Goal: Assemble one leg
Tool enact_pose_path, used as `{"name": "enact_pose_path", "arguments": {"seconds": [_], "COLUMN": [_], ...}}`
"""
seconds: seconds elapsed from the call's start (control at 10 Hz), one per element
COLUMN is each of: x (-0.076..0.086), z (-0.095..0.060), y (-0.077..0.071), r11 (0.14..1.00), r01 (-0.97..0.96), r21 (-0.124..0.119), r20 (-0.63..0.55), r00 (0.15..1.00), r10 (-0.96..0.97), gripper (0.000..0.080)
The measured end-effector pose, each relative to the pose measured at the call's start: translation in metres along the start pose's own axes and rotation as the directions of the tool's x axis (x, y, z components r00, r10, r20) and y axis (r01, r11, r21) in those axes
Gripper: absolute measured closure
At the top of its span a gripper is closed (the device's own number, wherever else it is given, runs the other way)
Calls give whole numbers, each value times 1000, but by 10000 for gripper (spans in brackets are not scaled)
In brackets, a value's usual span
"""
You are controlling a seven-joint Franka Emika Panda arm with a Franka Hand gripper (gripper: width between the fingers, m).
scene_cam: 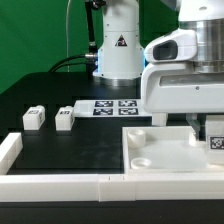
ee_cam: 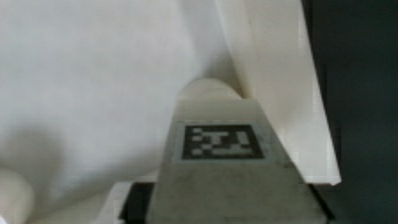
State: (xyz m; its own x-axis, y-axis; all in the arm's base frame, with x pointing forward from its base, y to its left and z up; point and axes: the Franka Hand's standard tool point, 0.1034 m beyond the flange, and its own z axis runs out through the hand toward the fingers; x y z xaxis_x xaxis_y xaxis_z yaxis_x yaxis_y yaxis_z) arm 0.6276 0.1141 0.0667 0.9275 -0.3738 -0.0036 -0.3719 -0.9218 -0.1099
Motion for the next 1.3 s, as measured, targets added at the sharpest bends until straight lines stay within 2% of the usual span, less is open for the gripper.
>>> {"name": "enact_pose_path", "arguments": {"seconds": [0.2,0.4,0.7,0.8,0.9,1.1,1.2,1.3], "x": [0,0,-3,-3,-3,-3,-3,-3], "z": [0,1,2,3,3,3,3,1], "y": [1,1,-2,-3,-3,-3,-3,-5], "r11": [957,823,658,579,572,622,654,737], "r01": [-289,-568,-753,-816,-820,-783,-757,-676], "r21": [-8,-10,-10,-4,-3,-4,-4,-3], "r20": [-7,-14,-17,-10,-10,-10,-11,-9], "r00": [957,823,658,579,572,622,654,737], "r10": [289,567,752,815,820,783,757,676], "gripper": [508,508,508,508,508,507,341,196]}}
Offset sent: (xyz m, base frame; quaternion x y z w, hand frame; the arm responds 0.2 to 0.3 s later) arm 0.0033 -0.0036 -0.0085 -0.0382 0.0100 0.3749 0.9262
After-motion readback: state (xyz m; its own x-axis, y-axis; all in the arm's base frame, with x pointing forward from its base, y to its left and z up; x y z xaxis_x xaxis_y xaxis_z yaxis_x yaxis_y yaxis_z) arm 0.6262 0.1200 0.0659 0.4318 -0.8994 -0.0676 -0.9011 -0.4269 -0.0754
